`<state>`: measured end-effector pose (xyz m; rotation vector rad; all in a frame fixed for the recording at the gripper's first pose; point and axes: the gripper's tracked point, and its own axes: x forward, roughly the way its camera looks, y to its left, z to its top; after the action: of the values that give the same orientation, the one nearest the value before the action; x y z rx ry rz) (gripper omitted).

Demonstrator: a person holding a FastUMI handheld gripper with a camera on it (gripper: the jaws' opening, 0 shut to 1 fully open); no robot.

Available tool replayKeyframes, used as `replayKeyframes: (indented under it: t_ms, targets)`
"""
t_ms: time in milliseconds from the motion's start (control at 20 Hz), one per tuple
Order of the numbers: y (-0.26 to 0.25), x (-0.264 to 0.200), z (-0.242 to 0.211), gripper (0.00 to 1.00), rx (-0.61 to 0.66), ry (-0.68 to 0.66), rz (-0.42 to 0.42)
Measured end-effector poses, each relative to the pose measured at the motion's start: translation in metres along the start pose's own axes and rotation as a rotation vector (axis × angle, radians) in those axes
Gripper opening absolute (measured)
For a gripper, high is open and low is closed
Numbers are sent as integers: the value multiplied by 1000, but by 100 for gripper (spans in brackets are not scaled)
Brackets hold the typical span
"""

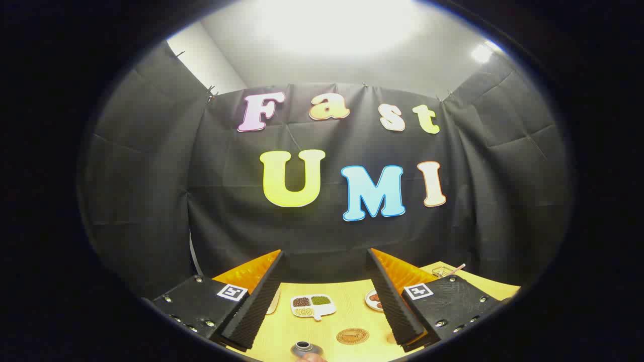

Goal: Take the bottle from table, then pour the juice into the cup, finally place the bottle on the coaster

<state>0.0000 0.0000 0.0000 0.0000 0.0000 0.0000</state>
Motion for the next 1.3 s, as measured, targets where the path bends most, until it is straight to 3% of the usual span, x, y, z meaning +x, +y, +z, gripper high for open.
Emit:
replayKeyframes:
  t_ms: [800, 1300]
  targets:
    - [9, -38, -23, 98, -23, 18, -19]
    - [18, -32, -144, 98, -16, 65, -28]
